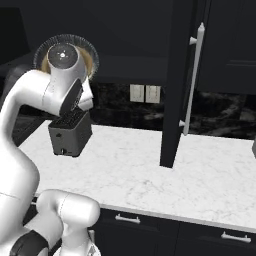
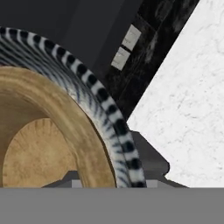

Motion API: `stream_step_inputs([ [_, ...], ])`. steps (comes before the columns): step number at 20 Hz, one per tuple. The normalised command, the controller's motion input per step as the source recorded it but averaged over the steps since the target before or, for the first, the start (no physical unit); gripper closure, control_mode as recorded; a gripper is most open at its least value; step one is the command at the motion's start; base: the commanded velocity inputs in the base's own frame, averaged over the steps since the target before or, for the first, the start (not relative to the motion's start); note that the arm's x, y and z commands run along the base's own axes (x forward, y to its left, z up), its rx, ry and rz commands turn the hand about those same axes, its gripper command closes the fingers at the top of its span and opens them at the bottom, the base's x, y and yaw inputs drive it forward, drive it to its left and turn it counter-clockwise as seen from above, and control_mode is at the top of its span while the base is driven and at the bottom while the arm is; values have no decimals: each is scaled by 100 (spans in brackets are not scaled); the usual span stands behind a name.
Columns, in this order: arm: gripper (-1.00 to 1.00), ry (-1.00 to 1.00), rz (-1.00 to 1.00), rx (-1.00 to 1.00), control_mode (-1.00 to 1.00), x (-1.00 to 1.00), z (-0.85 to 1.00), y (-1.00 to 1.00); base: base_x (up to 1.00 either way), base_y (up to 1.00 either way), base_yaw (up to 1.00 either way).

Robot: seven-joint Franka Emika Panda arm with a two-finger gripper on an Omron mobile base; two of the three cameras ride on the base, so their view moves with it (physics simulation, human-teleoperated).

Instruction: Pick up the bowls on the counter and stack them on top of one another in the open cabinet. Place the smaller bowl on top of the larger bowl.

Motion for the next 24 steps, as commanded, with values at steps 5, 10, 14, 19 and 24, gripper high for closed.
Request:
stream_step_inputs([
  [5,100,1,-19,0,-100,78,35,0,0,0,0],
  [10,100,2,0,-3,-100,35,-17,0,0,0,0],
  [14,100,0,0,0,-100,87,0,0,0,0,0],
  [19,100,0,0,0,-100,99,0,0,0,0,0],
  [24,-100,0,0,0,-100,66,0,0,0,0,0],
])
